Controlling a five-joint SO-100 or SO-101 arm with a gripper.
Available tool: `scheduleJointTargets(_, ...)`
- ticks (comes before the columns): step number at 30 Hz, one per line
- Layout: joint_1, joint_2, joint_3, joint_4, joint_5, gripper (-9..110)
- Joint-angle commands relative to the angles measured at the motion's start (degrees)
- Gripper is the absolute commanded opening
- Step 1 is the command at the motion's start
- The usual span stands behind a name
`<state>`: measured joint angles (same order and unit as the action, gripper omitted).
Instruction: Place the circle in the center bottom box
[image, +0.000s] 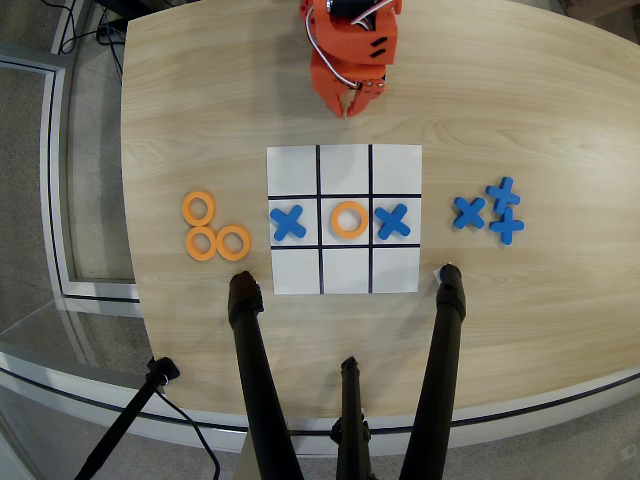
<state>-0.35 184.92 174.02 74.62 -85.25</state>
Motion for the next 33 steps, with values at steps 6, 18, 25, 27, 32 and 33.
scheduleJointTargets(6, 10.1, -27.5, -28.4, -0.6, 0.9, 12)
scheduleJointTargets(18, 21.5, -76.8, -62.9, -16.5, 3.0, 22)
scheduleJointTargets(25, 23.8, -98.9, -81.9, -17.9, 4.0, 23)
scheduleJointTargets(27, 24.0, -103.4, -86.0, -18.4, 4.3, 23)
scheduleJointTargets(32, 24.0, -111.4, -91.1, -22.4, 5.9, 23)
scheduleJointTargets(33, 23.9, -112.5, -91.8, -23.0, 6.2, 23)
